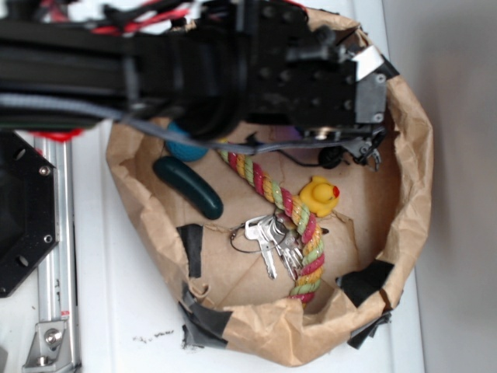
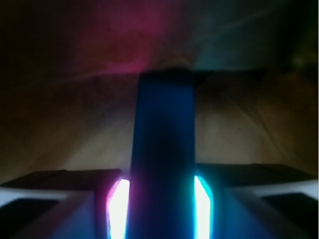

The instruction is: Grab the blue block.

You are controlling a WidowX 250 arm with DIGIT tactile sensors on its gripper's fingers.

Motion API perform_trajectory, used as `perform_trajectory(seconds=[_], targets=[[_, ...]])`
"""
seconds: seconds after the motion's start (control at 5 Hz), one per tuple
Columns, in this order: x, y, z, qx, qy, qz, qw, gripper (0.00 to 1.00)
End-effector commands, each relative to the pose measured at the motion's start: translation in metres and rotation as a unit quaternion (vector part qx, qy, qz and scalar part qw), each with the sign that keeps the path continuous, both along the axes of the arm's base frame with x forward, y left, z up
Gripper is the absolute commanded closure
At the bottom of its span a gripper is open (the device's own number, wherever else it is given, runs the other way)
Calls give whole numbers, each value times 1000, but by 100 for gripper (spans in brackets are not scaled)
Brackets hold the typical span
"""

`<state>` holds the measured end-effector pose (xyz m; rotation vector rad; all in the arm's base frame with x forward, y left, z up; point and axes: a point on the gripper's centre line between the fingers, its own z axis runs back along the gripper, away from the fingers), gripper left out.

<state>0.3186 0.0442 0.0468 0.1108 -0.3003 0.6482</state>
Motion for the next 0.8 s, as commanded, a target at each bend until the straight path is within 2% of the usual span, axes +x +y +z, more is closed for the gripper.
perform_trajectory(seconds=[0.0,0.2,0.4,0.6], targets=[[-24,-45,84,-52,-41,-169,983,100],[-43,-57,127,-76,-5,-266,961,100],[-47,-51,136,-71,29,-272,959,100],[-46,-40,137,-42,31,-257,965,100]])
